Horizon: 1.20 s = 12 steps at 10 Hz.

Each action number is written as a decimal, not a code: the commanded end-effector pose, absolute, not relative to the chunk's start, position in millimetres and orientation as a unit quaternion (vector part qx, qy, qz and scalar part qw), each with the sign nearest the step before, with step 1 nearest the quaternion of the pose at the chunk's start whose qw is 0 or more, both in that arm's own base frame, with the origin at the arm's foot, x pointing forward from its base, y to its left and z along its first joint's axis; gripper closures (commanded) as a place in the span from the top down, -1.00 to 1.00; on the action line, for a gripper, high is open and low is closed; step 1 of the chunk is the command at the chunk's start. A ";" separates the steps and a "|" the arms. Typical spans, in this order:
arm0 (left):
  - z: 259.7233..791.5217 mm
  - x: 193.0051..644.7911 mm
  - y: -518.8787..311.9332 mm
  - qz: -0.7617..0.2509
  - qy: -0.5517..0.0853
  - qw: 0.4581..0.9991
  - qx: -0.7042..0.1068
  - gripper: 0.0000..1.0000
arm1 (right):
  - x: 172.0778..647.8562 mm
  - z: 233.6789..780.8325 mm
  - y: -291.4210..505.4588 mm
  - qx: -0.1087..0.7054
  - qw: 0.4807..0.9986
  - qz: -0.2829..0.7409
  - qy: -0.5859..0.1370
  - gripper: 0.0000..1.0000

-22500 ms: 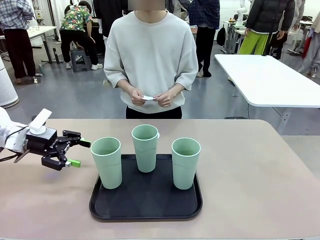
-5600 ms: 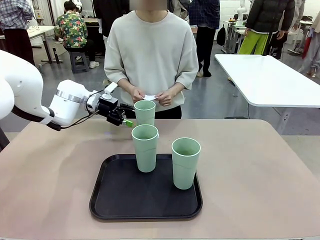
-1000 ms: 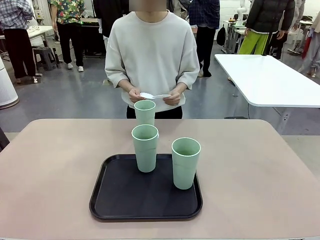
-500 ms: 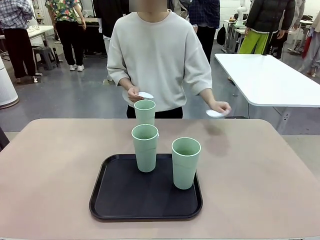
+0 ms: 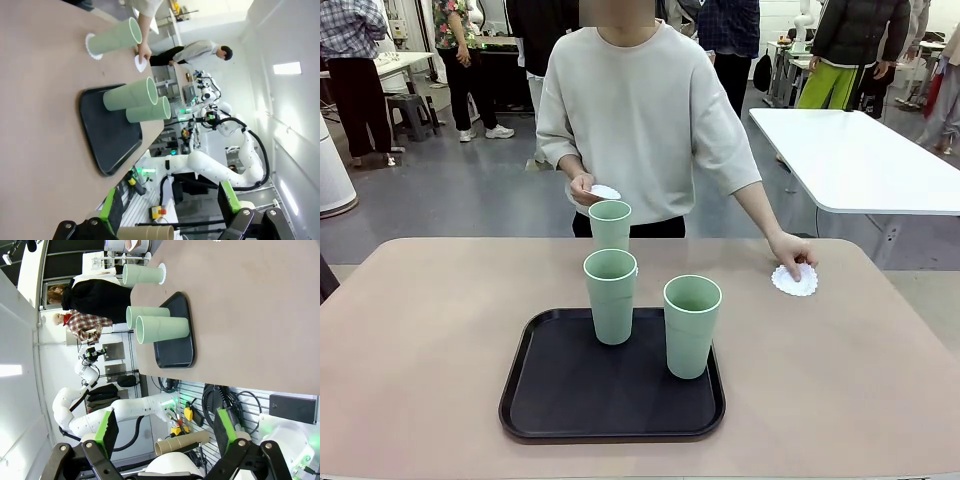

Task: Place coasters on the table and set cups on them.
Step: Take one Reusable plastic cup from the Flat Tray and place it on a coaster set by the human.

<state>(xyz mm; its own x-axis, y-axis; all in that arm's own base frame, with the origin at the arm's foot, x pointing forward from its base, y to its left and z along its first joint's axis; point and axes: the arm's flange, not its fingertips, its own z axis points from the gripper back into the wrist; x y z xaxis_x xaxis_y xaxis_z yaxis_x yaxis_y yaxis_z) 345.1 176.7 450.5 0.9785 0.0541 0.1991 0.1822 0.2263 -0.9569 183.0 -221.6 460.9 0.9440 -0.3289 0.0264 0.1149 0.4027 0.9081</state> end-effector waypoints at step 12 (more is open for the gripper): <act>453.9 347.7 177.6 -0.043 -0.099 0.773 -0.626 1.00 | 279.8 485.4 -174.2 0.343 0.931 -0.085 -0.086 1.00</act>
